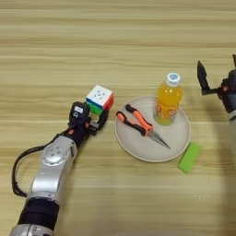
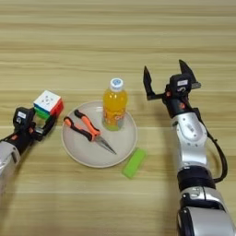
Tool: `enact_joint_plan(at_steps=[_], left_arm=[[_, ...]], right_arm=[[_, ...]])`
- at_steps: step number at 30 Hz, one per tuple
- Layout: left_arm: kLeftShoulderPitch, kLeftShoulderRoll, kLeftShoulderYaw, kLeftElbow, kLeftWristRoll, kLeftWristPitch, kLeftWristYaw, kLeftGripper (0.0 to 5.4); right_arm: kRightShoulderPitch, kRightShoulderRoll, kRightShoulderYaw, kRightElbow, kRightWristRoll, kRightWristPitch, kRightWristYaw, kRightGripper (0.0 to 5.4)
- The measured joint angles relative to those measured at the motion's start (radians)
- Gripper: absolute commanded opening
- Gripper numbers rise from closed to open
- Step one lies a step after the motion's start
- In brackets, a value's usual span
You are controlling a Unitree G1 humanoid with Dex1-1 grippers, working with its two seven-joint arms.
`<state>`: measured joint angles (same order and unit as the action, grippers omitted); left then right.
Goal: Move the objects on the table
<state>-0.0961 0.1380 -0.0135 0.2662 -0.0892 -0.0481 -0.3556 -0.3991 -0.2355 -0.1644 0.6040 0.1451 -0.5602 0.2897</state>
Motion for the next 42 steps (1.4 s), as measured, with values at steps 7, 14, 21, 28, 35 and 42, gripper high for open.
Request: enact_joint_plan(at_steps=[7,14,21,28,35,42], left_arm=[[0.001,0.000,0.009,-0.061,-0.015,-0.006,-0.003,3.27],[0.005,0.006,0.001,-0.172,-0.036,0.003,-0.035,3.27],[-0.005,0.069,-0.009,-0.295,-0.071,0.055,-0.119,3.27],[-0.011,0.156,-0.039,-0.502,-0.217,0.220,-0.286,3.27],[-0.003,0.205,-0.080,-0.638,-0.312,0.317,-0.380,3.27],[0.004,0.253,-0.119,-0.778,-0.393,0.348,-0.469,3.27]], right_arm=[[0.000,0.000,0.000,0.002,-0.001,-0.003,-0.001,5.40],[0.000,0.000,-0.001,0.002,0.000,-0.015,0.000,5.40],[-0.008,-0.016,-0.026,-0.012,0.012,-0.016,0.001,5.40],[-0.022,-0.047,-0.044,-0.070,0.040,0.000,0.006,5.40],[-0.021,-0.047,-0.043,-0.121,0.040,0.009,0.005,5.40],[-0.013,-0.043,-0.043,-0.155,0.045,0.034,0.003,5.40]])
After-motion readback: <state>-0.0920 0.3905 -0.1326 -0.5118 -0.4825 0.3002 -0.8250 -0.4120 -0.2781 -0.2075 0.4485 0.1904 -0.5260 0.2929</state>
